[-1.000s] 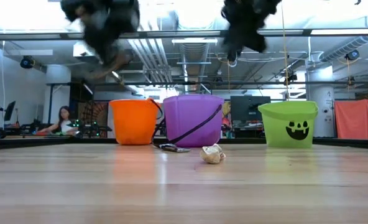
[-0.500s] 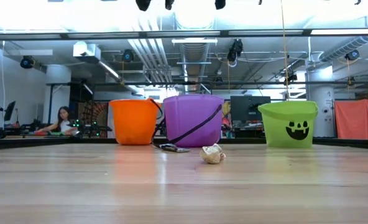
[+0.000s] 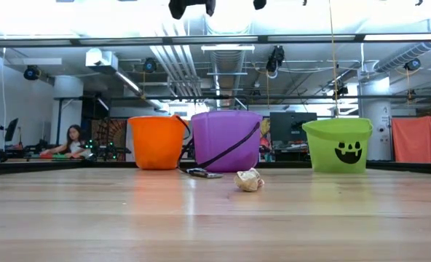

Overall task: Sort candy by brand, put in halloween buckets
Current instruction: Put the brown chocolate bar into the green bucket

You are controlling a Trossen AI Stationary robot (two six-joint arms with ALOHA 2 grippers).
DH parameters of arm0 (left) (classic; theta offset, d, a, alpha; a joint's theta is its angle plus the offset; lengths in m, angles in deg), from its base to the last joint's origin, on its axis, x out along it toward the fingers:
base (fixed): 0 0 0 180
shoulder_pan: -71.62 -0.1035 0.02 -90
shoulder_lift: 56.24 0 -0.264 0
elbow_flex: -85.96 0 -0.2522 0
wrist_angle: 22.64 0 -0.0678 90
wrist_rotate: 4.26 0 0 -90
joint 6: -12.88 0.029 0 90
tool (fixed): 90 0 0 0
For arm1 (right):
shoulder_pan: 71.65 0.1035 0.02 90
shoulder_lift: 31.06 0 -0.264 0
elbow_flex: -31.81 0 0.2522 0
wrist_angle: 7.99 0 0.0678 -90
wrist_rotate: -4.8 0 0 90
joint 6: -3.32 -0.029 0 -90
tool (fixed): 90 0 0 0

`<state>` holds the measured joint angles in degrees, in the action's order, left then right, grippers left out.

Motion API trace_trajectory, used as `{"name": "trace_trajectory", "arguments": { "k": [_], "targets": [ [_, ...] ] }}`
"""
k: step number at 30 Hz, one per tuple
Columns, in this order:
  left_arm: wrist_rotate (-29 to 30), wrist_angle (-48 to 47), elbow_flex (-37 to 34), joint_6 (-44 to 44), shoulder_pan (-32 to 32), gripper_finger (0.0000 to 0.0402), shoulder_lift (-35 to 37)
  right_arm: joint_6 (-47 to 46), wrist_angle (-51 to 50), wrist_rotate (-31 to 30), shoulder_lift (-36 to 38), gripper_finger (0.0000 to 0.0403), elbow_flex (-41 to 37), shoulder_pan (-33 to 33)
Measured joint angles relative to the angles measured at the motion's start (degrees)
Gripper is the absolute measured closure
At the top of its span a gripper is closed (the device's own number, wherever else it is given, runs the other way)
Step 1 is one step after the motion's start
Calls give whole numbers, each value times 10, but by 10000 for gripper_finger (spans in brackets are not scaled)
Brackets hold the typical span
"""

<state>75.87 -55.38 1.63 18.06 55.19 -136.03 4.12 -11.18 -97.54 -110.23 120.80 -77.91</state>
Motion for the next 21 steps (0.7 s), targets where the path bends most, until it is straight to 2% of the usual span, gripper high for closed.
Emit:
{"name": "trace_trajectory", "arguments": {
  "k": [11,15,21],
  "targets": [
    [5,-4,9,-16,2,401,-8,6,-25,-22,0,289,3,0],
    [8,-5,9,-18,8,401,-8,3,-31,-22,0,319,3,0],
    [10,-6,9,-27,12,398,-8,13,-41,-22,1,384,3,0]
  ]
}}
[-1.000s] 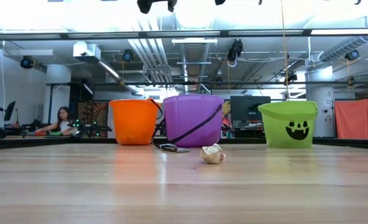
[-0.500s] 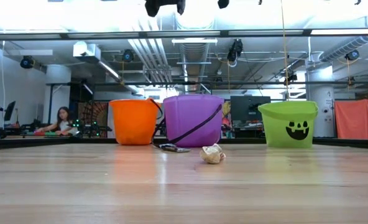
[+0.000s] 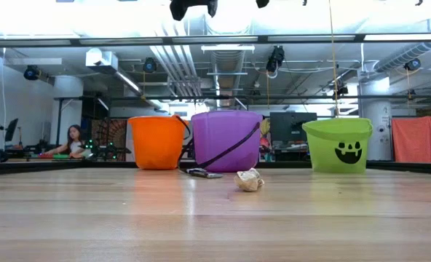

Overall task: Sort candy by brand, put in halloween buckets
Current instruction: Put the brown chocolate bar into the green bucket

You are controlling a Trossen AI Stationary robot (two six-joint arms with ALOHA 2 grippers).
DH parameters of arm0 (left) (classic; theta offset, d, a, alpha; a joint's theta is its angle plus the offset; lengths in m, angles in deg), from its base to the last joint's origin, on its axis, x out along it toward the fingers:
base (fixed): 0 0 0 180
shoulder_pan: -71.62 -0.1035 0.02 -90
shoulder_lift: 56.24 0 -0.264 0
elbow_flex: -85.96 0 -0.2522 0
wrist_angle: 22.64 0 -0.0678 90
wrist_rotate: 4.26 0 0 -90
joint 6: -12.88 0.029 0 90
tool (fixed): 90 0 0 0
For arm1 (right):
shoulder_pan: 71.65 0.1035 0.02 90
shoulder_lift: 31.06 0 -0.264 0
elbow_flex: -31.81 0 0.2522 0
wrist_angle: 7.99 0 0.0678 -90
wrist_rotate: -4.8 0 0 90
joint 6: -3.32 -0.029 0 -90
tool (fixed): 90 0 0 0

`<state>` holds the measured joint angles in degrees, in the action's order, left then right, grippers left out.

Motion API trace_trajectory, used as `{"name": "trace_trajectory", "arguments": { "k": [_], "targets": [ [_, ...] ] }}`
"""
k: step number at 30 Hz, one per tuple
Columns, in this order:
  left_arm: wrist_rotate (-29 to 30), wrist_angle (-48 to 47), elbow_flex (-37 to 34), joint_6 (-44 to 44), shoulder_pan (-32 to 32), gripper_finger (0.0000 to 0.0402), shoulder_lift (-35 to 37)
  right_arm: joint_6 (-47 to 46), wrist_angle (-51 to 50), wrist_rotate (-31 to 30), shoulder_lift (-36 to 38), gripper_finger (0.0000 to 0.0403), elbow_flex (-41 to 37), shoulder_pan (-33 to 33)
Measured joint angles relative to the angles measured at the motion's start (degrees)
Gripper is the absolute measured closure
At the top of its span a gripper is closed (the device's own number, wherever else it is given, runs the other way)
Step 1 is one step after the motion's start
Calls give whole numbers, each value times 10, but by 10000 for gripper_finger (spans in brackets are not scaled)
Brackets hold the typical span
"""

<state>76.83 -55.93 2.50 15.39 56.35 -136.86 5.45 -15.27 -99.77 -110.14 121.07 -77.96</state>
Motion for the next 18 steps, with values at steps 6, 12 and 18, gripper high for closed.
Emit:
{"name": "trace_trajectory", "arguments": {
  "k": [6,12,18],
  "targets": [
    [7,-9,0,-11,1,353,0,-2,-1,-8,0,394,0,0],
    [4,-18,0,-5,2,293,0,-2,-7,-34,3,395,-1,-1],
    [5,-21,0,-5,2,308,0,4,-19,-51,9,395,-2,-2]
  ]
}}
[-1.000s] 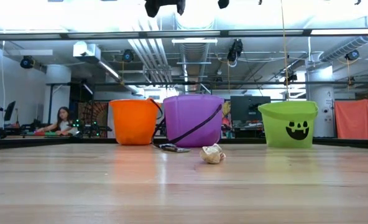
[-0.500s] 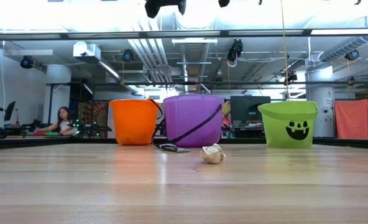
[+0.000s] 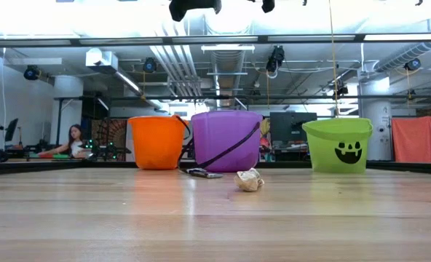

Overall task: Sort candy by brand, put in halloween buckets
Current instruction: Put the brown chocolate bar into the green bucket

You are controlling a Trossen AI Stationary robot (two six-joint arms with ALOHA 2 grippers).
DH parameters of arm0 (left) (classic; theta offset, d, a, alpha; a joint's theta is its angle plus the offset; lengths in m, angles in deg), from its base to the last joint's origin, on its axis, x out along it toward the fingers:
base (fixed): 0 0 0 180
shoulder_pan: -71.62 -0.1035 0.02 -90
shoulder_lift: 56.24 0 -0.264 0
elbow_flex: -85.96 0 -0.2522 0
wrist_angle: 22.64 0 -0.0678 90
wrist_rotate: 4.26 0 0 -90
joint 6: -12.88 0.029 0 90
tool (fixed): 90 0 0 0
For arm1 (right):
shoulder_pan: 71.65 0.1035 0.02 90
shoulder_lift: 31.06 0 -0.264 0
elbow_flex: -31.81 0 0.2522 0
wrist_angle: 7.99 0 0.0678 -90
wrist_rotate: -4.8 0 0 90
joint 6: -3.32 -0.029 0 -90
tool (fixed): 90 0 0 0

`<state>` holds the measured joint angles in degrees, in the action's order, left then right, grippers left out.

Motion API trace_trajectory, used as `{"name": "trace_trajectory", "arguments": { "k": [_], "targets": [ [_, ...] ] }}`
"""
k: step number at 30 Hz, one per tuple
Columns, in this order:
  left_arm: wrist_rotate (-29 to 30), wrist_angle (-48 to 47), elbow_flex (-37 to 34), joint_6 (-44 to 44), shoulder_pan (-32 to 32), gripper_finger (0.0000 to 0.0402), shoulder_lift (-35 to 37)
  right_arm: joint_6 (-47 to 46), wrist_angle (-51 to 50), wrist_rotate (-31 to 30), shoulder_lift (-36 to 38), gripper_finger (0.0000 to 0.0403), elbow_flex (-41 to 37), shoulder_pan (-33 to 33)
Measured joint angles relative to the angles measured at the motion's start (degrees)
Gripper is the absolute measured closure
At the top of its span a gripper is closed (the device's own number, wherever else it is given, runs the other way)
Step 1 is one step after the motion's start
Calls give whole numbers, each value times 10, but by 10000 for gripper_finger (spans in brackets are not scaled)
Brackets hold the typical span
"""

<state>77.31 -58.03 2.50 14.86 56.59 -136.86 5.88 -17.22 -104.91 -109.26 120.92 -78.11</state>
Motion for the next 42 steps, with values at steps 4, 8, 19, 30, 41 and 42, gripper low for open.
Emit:
{"name": "trace_trajectory", "arguments": {
  "k": [4,8,19,30,41,42],
  "targets": [
    [0,0,0,11,0,338,1,1,-2,2,2,395,0,0],
    [3,0,0,19,0,392,1,1,-3,9,4,395,0,0],
    [34,1,1,20,0,389,2,-66,-37,25,39,386,1,-4],
    [34,13,1,30,0,397,2,-161,-94,63,17,227,22,-18],
    [39,17,1,22,0,398,2,-149,-46,65,-10,222,22,-21],
    [38,14,1,24,0,398,2,-146,-45,66,-9,229,22,-21]
  ]
}}
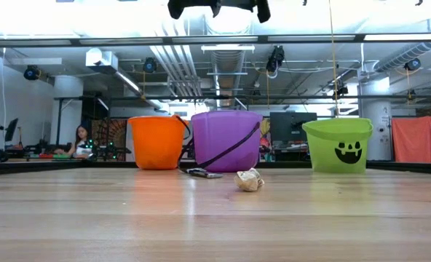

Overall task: Sort candy by brand, put in halloween buckets
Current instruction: Put the brown chocolate bar into the green bucket

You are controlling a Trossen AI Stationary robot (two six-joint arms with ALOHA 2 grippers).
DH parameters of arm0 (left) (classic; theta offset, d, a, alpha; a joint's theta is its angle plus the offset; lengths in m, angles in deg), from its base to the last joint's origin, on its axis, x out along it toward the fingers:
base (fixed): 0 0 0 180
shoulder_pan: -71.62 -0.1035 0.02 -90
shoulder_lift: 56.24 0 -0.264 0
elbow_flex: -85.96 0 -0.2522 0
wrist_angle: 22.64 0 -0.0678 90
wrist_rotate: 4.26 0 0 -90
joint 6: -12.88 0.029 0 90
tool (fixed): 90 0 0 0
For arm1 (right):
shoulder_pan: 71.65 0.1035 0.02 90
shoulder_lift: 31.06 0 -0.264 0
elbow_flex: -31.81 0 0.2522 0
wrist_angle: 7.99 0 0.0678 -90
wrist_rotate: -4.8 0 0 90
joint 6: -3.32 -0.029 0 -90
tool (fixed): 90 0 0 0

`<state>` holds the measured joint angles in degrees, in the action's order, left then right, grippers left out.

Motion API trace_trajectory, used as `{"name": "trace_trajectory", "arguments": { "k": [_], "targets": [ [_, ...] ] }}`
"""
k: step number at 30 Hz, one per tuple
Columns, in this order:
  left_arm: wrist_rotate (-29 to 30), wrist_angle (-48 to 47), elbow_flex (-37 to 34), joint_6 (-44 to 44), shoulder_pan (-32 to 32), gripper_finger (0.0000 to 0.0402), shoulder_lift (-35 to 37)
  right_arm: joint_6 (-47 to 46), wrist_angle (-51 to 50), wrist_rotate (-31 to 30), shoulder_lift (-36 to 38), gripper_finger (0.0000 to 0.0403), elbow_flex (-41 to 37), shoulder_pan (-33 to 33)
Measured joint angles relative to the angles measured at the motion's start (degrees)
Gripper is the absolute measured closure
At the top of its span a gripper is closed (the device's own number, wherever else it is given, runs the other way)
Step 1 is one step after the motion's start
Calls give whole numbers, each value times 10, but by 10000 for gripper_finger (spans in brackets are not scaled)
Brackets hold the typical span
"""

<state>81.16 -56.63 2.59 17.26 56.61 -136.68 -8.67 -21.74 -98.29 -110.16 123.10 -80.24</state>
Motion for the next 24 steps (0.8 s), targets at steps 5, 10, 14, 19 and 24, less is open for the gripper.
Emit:
{"name": "trace_trajectory", "arguments": {
  "k": [5,10,14,19,24],
  "targets": [
    [-11,-12,0,10,7,398,0,2,4,2,1,266,0,-5],
    [-9,-11,0,17,10,398,0,10,5,6,1,333,0,-5],
    [-7,-13,0,15,9,396,0,19,3,11,2,380,1,-5],
    [34,-14,0,-12,10,372,0,20,-1,-3,3,387,1,-5],
    [39,-22,0,-27,10,331,0,30,-17,-29,8,389,1,-5]
  ]
}}
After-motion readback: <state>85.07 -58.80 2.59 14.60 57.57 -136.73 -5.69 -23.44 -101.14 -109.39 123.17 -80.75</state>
